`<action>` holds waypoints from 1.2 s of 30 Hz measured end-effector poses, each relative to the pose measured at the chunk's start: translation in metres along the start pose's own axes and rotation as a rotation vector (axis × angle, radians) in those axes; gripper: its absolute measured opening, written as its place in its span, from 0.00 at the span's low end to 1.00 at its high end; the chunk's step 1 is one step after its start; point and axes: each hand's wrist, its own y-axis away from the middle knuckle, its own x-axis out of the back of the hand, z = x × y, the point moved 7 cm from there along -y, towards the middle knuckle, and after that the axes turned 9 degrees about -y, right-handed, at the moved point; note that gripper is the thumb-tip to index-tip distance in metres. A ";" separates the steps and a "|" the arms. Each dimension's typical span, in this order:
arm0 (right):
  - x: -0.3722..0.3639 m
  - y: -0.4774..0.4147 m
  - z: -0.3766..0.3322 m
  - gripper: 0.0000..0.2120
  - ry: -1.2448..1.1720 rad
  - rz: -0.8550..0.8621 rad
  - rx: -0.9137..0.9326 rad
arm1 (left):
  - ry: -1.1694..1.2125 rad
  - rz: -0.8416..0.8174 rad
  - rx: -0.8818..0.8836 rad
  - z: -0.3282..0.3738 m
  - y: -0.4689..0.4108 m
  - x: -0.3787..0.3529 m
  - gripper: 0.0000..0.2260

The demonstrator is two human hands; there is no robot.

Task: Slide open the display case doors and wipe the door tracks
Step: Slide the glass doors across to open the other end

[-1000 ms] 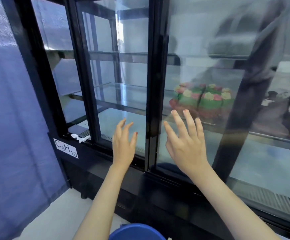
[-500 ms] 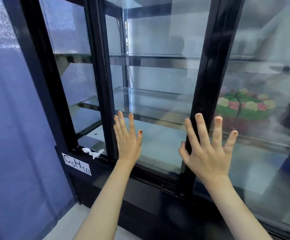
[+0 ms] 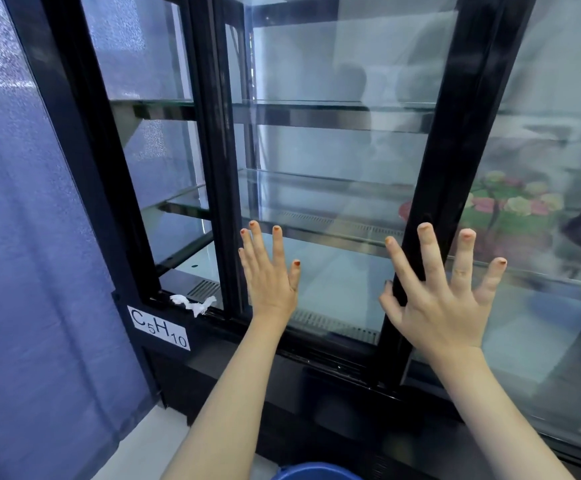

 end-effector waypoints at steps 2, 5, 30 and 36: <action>0.000 0.001 0.000 0.29 0.004 -0.005 -0.001 | 0.008 0.017 -0.008 -0.001 0.000 -0.001 0.26; 0.000 0.001 0.000 0.29 0.005 -0.011 0.004 | 0.027 0.056 -0.019 -0.002 -0.001 -0.002 0.26; -0.024 0.023 -0.041 0.32 0.125 -0.026 0.017 | -0.017 0.105 -0.011 -0.017 -0.002 0.015 0.27; -0.043 0.022 -0.087 0.28 -0.116 -0.163 0.150 | 0.049 0.100 0.012 -0.022 0.001 0.002 0.27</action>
